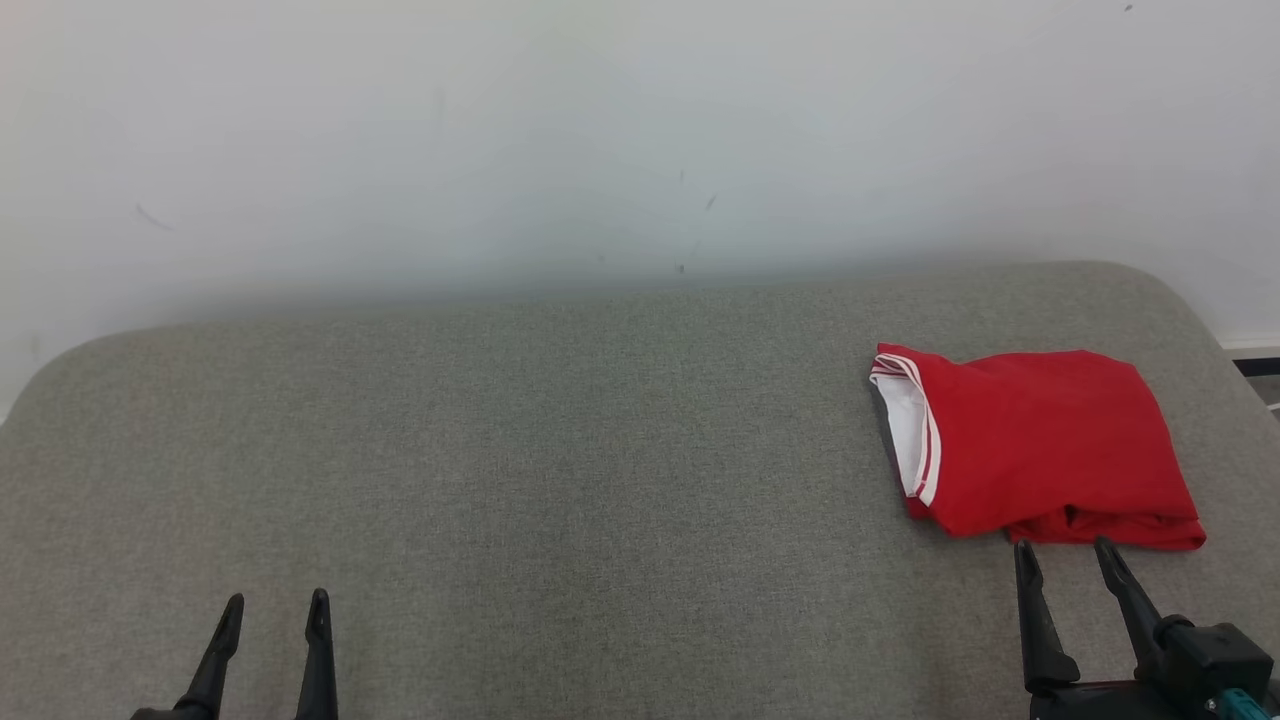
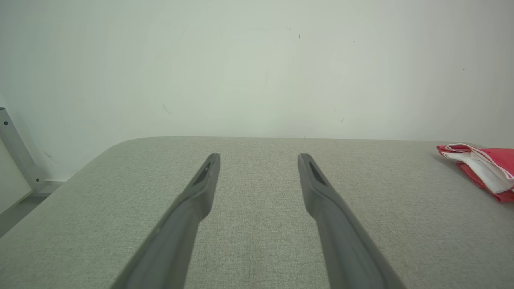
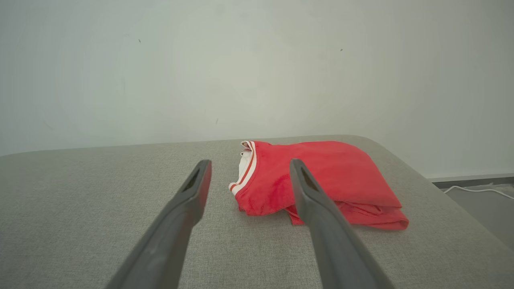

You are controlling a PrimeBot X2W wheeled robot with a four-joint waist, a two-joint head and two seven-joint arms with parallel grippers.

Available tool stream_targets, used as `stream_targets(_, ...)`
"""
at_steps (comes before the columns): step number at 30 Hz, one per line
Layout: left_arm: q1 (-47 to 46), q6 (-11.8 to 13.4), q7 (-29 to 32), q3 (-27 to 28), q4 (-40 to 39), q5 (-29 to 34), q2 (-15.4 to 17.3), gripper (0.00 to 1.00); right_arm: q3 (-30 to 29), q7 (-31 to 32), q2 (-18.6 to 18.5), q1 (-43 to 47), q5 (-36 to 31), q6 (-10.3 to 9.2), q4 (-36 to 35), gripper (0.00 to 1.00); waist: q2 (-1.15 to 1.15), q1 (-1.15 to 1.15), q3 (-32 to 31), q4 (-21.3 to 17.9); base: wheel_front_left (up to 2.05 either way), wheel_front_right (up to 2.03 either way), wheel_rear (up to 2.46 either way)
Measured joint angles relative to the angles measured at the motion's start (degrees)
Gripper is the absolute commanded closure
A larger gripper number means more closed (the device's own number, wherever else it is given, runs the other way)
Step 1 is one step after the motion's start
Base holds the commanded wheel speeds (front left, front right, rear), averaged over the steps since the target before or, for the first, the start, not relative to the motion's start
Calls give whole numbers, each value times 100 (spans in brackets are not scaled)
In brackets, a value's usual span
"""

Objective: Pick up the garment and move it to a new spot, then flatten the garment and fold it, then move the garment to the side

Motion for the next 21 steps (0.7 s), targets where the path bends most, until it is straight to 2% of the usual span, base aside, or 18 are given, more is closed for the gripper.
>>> stream_targets(11,1,0,30,49,-27,45,-66,0,8,7,3,-1,0,-5,1,0,0,0,-7,6,0,0,0)
stream_targets(12,2,0,30,51,-20,46,-68,100,11,8,5,0,1,-5,11,100,0,0,-7,8,0,0,0)
stream_targets(21,101,-62,92,41,293,-135,-238,100,30,66,153,130,124,34,355,100,0,0,5,4,0,0,0)
